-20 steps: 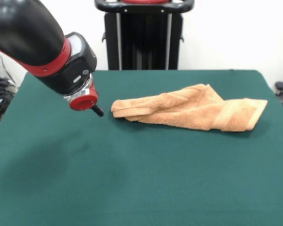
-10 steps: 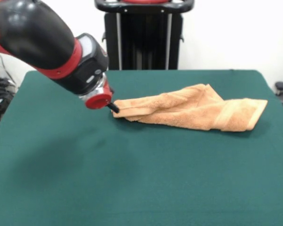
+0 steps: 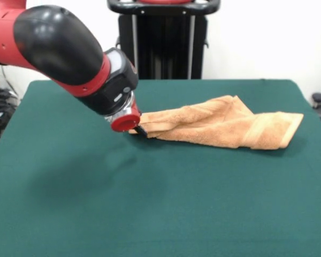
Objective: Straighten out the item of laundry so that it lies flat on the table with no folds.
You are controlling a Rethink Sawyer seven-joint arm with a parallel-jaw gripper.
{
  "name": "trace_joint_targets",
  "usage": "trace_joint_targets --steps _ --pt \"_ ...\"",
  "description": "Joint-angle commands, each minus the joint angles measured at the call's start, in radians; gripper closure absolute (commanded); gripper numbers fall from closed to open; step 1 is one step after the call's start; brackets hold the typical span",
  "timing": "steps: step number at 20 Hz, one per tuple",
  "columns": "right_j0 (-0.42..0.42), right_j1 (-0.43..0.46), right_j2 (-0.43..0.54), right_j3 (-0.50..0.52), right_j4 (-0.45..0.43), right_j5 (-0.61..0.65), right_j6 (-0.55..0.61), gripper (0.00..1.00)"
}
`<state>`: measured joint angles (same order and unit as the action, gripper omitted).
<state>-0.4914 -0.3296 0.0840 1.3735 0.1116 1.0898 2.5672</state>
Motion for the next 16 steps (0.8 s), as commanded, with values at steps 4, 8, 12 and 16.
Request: trace_joint_targets --steps 4,8,12,16 --pt "0.030 0.058 0.112 0.127 0.033 -0.208 -0.001 0.00" --pt "0.030 0.062 0.120 0.130 0.043 -0.170 -0.003 0.00" --pt "0.024 0.060 0.142 0.154 0.070 -0.145 -0.001 0.00" --pt "0.012 0.054 0.169 0.180 0.110 -0.114 -0.001 0.00"
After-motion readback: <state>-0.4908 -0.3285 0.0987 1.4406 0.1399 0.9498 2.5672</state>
